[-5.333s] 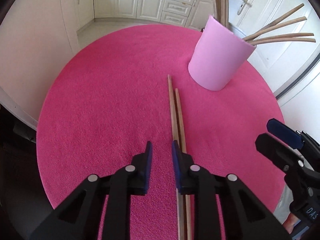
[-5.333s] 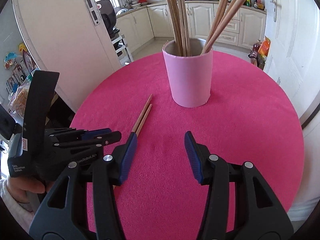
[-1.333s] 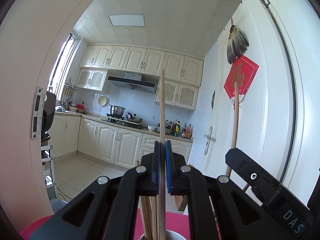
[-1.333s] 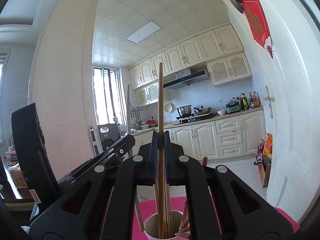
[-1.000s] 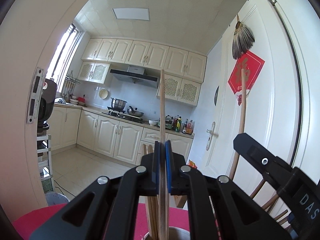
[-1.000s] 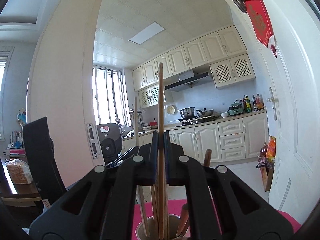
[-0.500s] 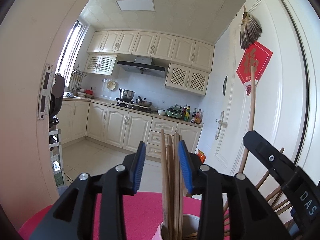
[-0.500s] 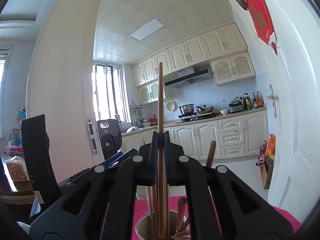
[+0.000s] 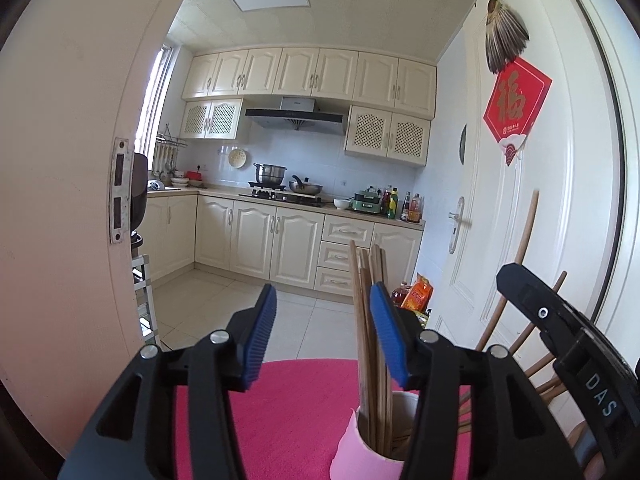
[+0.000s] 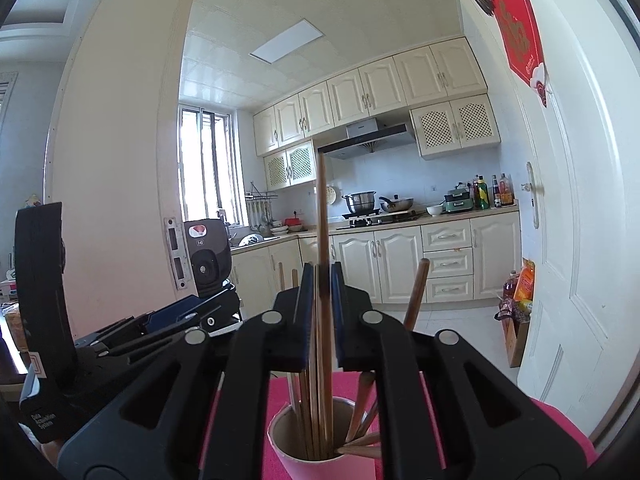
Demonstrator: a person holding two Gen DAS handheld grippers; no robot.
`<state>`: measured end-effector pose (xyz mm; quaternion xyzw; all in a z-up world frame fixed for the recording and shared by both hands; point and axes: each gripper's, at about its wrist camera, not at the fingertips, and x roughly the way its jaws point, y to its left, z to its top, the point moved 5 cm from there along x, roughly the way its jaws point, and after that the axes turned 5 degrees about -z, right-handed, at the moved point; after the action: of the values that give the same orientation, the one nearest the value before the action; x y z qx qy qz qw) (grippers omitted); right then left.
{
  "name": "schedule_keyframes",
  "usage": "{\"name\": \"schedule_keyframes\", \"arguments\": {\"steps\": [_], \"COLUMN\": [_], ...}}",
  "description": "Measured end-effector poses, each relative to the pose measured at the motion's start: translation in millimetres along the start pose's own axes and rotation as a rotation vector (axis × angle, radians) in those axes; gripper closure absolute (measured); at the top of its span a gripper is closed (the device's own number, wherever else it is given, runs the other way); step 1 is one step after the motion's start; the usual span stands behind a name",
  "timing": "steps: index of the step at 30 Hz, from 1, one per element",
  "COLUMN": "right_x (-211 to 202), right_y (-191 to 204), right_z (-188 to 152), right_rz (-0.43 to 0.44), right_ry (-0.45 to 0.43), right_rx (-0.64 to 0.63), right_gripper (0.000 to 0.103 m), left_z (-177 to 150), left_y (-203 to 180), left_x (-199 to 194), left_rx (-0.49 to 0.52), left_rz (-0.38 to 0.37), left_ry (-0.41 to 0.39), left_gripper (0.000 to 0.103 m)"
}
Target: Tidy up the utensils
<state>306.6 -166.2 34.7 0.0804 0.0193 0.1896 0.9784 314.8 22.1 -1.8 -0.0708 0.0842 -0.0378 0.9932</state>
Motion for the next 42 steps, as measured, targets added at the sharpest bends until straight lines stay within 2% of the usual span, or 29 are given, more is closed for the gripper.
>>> {"name": "schedule_keyframes", "arguments": {"steps": [2,8,11,16,23,32,36,42], "right_x": [-5.7,-30.6,-47.4,-84.7,-136.3,-206.9,-226.7,-249.3], "right_y": [-0.7,0.9,3.7,2.9,-2.8,0.6,2.1,5.4], "right_z": [0.5,14.4,22.7,32.4,34.0,32.8,37.6,43.3], "right_rz": [-0.009,-0.027,-0.043,-0.096,-0.164,-0.187,-0.200,-0.234], "right_ry": [-0.001,-0.019,-0.028,-0.019,0.061,0.070,0.059,0.031], "right_rx": [0.001,-0.008,-0.027,-0.052,-0.068,-0.050,-0.060,-0.106], "right_gripper": [0.053,0.053,0.052,0.049,0.035,0.018,0.016,0.014], "left_z": [1.1,7.6,12.2,21.0,23.3,23.0,21.8,23.3], "left_y": [-0.4,-8.7,-17.2,-36.0,-63.6,-100.7,-114.3,-125.3], "left_x": [-6.9,-32.5,-50.2,-89.9,-151.6,-223.5,-251.4,-270.8], "left_rx": [0.001,0.025,0.044,0.100,0.145,0.186,0.205,0.180], "left_rz": [0.002,0.014,0.021,0.035,0.035,0.033,0.041,0.031], "left_ry": [0.000,0.012,0.022,-0.010,-0.043,-0.042,-0.079,-0.099], "left_gripper": [0.052,0.050,0.044,0.040,0.033,0.029,0.028,0.028]}}
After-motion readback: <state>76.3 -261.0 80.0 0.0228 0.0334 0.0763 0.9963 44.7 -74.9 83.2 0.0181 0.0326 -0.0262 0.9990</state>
